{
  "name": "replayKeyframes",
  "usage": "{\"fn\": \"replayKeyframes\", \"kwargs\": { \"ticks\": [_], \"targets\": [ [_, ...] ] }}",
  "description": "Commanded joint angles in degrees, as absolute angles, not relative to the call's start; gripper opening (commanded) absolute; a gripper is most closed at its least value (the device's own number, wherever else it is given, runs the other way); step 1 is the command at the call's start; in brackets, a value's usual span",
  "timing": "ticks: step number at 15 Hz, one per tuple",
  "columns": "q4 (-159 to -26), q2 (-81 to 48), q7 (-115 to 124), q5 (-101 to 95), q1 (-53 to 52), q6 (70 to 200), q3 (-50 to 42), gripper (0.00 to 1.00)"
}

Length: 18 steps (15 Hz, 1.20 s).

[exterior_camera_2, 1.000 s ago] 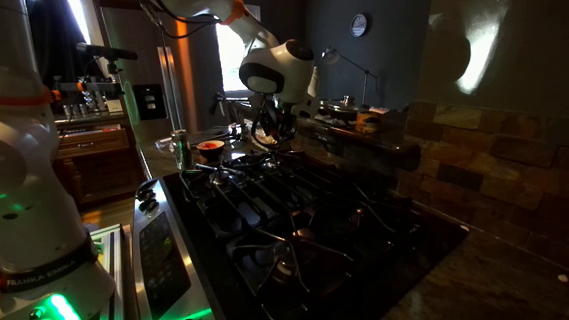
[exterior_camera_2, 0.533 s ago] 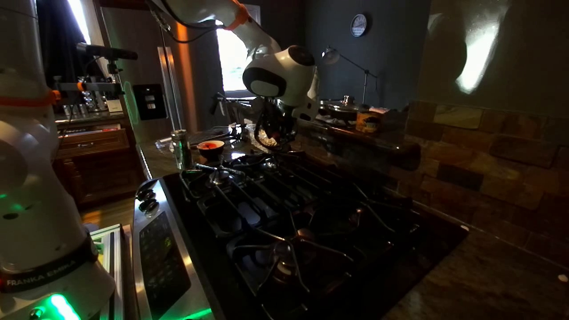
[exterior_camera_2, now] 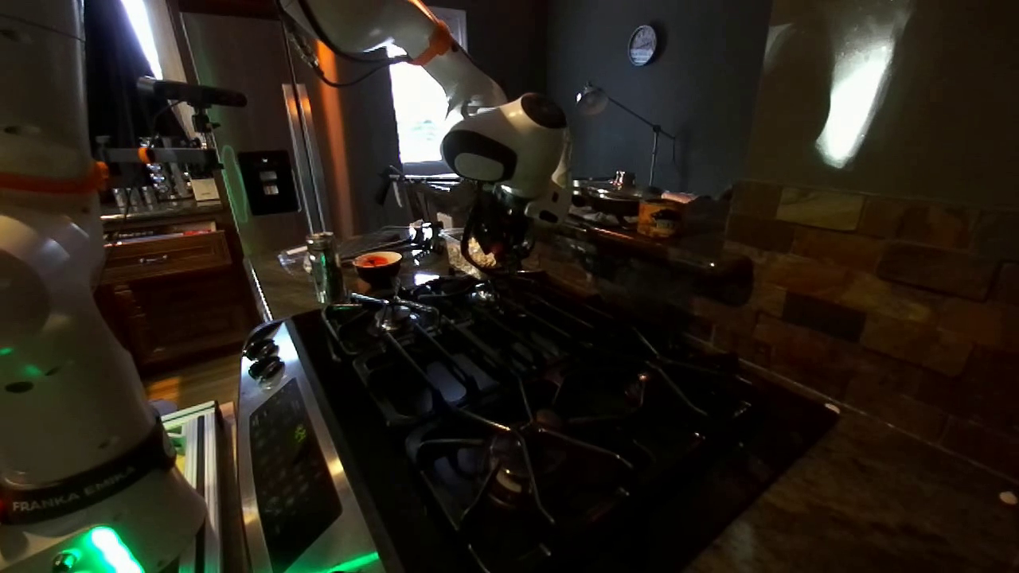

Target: Pick up the clear lunch box with white contents on the right and put it on the stove

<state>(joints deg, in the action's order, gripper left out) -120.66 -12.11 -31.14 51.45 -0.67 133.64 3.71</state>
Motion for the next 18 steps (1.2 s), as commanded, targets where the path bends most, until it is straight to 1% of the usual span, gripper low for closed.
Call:
{"fn": "replayKeyframes", "kwargs": {
  "ticks": [1, 3, 4, 5, 6, 9, 11, 12, 15, 17, 18],
  "targets": [
    [-119.33, -13.77, -30.37, 50.58, -0.64, 133.85, 4.25, 0.01],
    [-119.25, -14.17, -30.12, 50.62, -0.65, 134.15, 4.35, 0.01],
    [-119.18, -14.25, -30.03, 50.85, -0.57, 134.17, 4.36, 0.28],
    [-119.15, -14.24, -29.96, 51.07, -0.43, 133.94, 4.33, 0.29],
    [-119.22, -14.13, -29.76, 51.08, -0.40, 133.98, 4.30, 0.34],
    [-120.44, -12.70, -28.29, 50.88, -0.11, 133.90, 3.93, 0.58],
    [-122.60, -9.93, -26.95, 50.74, 0.22, 134.19, 3.47, 0.71],
    [-123.56, -8.51, -26.62, 50.86, 0.39, 134.18, 3.27, 0.80],
    [-128.31, -1.75, -26.72, 49.68, 0.84, 133.55, 2.35, 0.99],
    [-132.58, 3.67, -29.18, 47.84, 1.10, 134.07, 1.64, 1.00],
    [-125.91, -3.60, -28.05, 49.25, 0.68, 133.50, 1.90, 1.00]
  ]
}}
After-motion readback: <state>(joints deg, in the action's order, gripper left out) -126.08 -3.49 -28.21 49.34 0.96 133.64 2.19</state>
